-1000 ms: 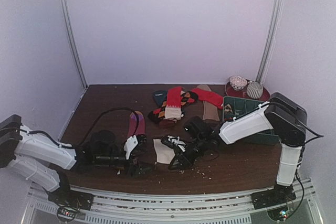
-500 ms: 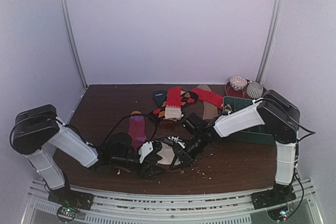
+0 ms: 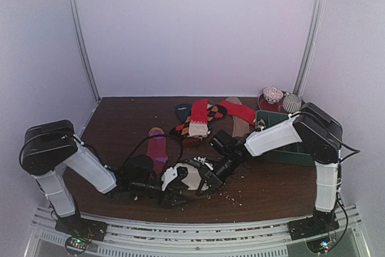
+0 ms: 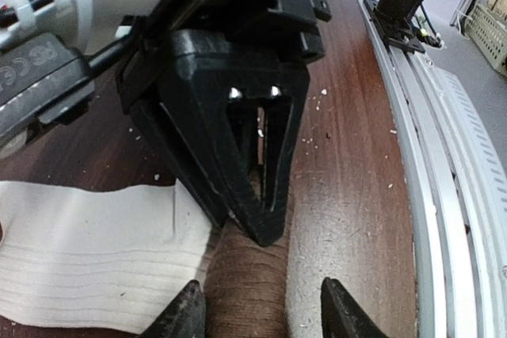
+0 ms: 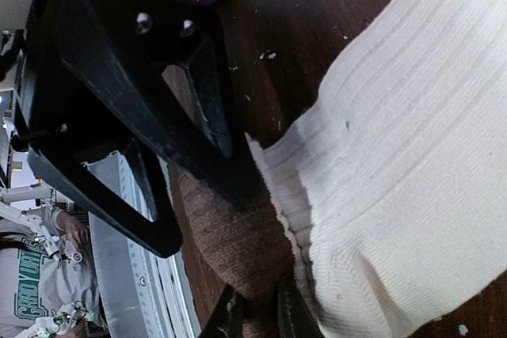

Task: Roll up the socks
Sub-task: Roll a pair of socks at the center of the board.

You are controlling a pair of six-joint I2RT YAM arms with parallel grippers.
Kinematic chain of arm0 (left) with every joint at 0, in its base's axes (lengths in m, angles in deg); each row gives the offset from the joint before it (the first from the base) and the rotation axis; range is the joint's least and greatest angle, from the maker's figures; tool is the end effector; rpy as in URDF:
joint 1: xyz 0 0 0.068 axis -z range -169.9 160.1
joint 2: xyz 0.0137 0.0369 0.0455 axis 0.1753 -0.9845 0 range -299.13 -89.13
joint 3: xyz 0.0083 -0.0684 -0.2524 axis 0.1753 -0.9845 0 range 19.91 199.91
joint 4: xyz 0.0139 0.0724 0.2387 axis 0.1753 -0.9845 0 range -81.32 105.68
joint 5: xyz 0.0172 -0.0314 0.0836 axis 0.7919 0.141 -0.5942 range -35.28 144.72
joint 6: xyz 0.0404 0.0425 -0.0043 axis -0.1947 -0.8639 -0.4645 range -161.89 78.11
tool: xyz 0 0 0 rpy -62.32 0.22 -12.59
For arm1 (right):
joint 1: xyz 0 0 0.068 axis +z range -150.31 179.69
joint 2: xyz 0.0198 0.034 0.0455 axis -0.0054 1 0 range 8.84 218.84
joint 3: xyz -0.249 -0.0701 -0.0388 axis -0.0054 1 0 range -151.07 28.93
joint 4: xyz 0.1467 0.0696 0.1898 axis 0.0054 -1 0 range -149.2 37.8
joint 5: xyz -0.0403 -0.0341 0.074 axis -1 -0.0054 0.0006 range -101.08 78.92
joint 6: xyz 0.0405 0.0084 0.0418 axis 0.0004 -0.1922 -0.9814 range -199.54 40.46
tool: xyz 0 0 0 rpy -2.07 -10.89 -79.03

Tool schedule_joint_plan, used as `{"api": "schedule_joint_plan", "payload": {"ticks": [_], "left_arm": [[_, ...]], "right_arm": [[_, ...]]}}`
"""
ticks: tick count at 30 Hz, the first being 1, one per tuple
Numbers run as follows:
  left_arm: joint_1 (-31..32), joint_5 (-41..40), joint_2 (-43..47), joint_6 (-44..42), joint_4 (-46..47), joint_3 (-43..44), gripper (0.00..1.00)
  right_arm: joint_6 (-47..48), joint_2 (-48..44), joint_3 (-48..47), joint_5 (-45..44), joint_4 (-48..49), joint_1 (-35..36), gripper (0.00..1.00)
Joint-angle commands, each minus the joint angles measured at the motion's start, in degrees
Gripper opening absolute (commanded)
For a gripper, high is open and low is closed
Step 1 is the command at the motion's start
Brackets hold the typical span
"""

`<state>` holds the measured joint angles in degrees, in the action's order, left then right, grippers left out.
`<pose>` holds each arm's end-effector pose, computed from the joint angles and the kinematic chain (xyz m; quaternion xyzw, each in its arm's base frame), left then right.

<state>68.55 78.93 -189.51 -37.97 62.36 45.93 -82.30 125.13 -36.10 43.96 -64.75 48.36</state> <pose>0.1347 -0.2527 0.1016 0.4797 0.6940 -0.4155 0.3399 0.2164 0.2990 0.1076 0.4333 -0.7546 -0.4926 0.0143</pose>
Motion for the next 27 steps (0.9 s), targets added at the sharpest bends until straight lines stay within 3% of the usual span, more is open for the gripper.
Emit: {"api": "schedule_joint_plan", "payload": {"ticks": [1,6,12,14,15,21,23,27], "left_arm": [[0.6,2.49,-3.41,1.38,3.25,2.01,0.46],[0.78,2.28,-4.95,2.62,4.3,1.51,0.4],[0.74,2.5,-5.02,4.41,4.74,1.49,0.17],[0.71,2.35,-5.45,5.51,4.25,1.54,0.02],[0.77,2.12,-5.64,6.29,3.94,1.33,0.0],[0.69,-1.2,-6.27,13.92,-2.89,0.02,0.0],[0.72,-2.01,-6.72,17.35,-7.64,0.39,0.0],[0.41,-0.62,-7.23,24.93,-13.02,-0.23,0.0]], "right_arm": [[0.1,5.37,3.35,-7.85,-12.18,0.42,0.13],[0.47,5.51,3.24,-7.78,-12.35,0.3,0.14],[-0.19,5.55,3.68,-7.99,-10.93,0.29,0.14],[-0.35,5.02,3.75,-8.48,-10.13,0.29,0.14],[-0.64,4.52,3.86,-8.7,-9.46,0.35,0.14],[-1.97,1.28,4.1,-8.61,-4.54,0.32,0.19],[-2.69,-2.04,5.85,-10.27,1.46,0.3,0.33],[-1.9,-12.85,11.35,-14.48,16.13,0.33,0.36]]}}
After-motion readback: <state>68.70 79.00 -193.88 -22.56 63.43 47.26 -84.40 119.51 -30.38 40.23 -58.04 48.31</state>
